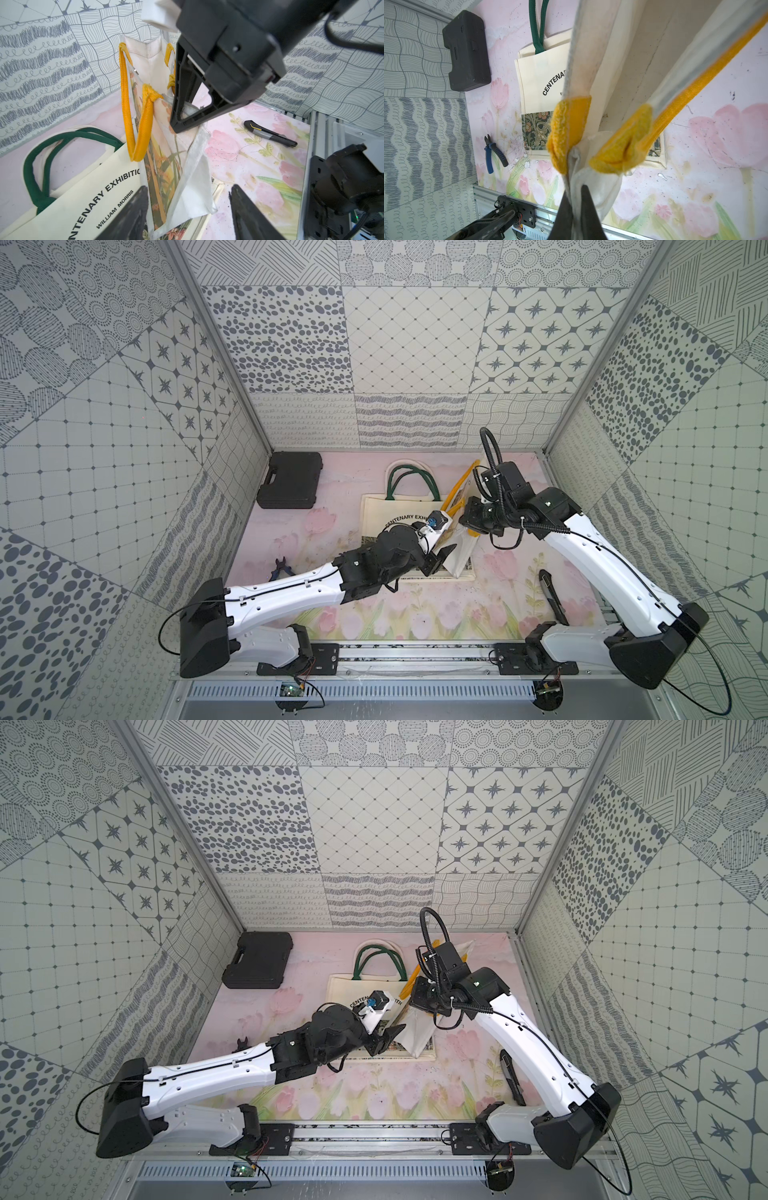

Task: Put away the canvas bag
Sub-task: Pick up the canvas bag from the center of the board.

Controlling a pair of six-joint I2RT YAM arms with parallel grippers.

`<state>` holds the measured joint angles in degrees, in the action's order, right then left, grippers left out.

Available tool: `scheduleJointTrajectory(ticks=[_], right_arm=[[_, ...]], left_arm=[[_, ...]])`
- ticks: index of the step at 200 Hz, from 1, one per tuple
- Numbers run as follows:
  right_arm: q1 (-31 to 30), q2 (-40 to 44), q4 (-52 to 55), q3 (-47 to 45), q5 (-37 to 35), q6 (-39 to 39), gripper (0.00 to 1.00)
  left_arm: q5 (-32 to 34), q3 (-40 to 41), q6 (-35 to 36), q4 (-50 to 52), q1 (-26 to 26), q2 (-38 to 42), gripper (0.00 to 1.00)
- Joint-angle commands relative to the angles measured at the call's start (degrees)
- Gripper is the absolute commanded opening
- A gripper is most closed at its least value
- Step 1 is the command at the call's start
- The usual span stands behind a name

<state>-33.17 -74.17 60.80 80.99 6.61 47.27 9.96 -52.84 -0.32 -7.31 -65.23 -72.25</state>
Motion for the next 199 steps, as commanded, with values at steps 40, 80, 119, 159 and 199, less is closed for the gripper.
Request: scheduleJointTrajectory(ticks=[40,80,119,159,199], right_arm=[[-0.97,2.82,-8.9,-1.87,7.8,12.53,0.0],[-1.28,3.04,-8.9,-1.85,8.55,13.61,0.0],[-1.26,3.95,-10.58,-2.3,9.45,14.71,0.0],[-0.24,3.36,-9.12,0.51,8.74,13.01,0.0],[0.22,2.74,-8.84,3.71,10.35,13.15,0.0]], left_arm=[[2.76,-2.17,8.15,-4.84,0.74,-4.42,0.65],[6.24,-4.5,9.11,-6.75,0.8,-8.25,0.66],[12.13,-7.48,9.19,-4.4,0.77,-11.99,0.32],[11.97,-4.1,5.84,-4.93,0.79,-10.24,0.0],[11.03,-3.02,4.14,-4.29,0.8,-9.89,0.61]])
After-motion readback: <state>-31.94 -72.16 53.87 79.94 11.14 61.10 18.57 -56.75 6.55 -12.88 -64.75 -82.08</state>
